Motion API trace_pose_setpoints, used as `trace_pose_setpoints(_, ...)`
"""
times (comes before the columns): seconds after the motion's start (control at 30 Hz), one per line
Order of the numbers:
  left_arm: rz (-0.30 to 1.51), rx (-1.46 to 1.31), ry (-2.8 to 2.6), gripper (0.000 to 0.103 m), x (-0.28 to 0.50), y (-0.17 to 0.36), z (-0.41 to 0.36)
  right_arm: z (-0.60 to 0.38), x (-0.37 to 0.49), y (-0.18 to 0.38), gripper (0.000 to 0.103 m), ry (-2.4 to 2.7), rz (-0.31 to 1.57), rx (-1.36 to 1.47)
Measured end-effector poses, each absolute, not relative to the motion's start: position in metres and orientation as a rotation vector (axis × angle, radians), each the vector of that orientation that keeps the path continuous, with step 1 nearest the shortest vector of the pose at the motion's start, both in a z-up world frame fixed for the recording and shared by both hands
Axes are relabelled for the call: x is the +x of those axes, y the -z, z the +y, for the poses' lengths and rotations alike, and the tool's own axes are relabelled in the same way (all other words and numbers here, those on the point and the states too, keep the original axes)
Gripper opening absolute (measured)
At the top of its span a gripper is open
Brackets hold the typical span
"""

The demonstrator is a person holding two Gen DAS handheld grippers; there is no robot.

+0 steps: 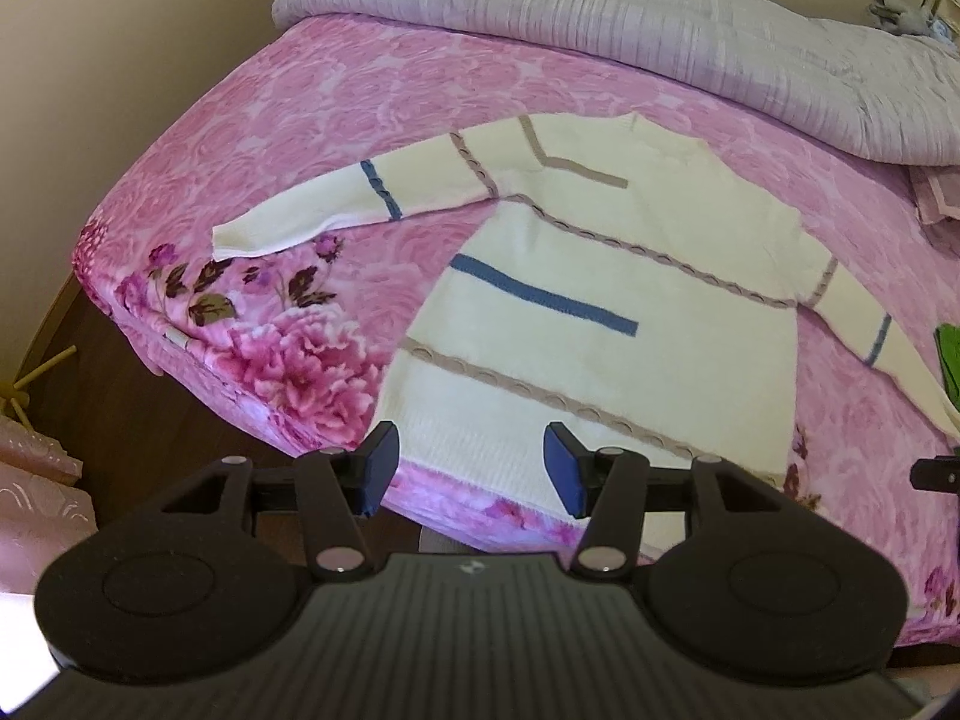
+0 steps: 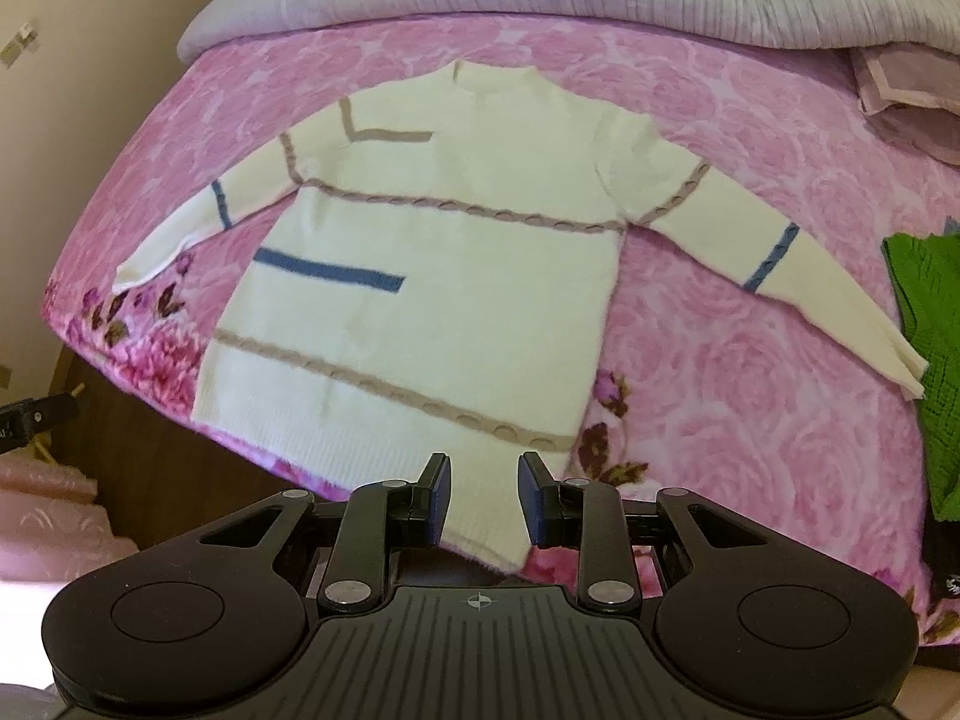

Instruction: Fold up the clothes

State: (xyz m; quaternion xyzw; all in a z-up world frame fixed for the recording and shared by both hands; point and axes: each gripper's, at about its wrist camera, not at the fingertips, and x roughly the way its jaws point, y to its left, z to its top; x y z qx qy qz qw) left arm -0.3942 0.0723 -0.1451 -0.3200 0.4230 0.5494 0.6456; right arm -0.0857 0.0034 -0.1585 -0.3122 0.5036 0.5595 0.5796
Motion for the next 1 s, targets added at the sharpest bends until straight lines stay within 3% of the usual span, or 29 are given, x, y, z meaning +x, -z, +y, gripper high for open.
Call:
trace_pose_setpoints(0.53, 0.89, -0.846, -1.148, 0.052, -0.439, 0.183, 0.243, 0.107, -0.091, 0.172, 0.029, -1.086, 1.24, -0.582)
trace_pose_setpoints(1.0, 0.576, -1.38, -1.322, 0.054, -0.612, 0.31, 0.356, 0.193, -0.131, 0.206, 0.029, -0.963, 1.184, -0.365)
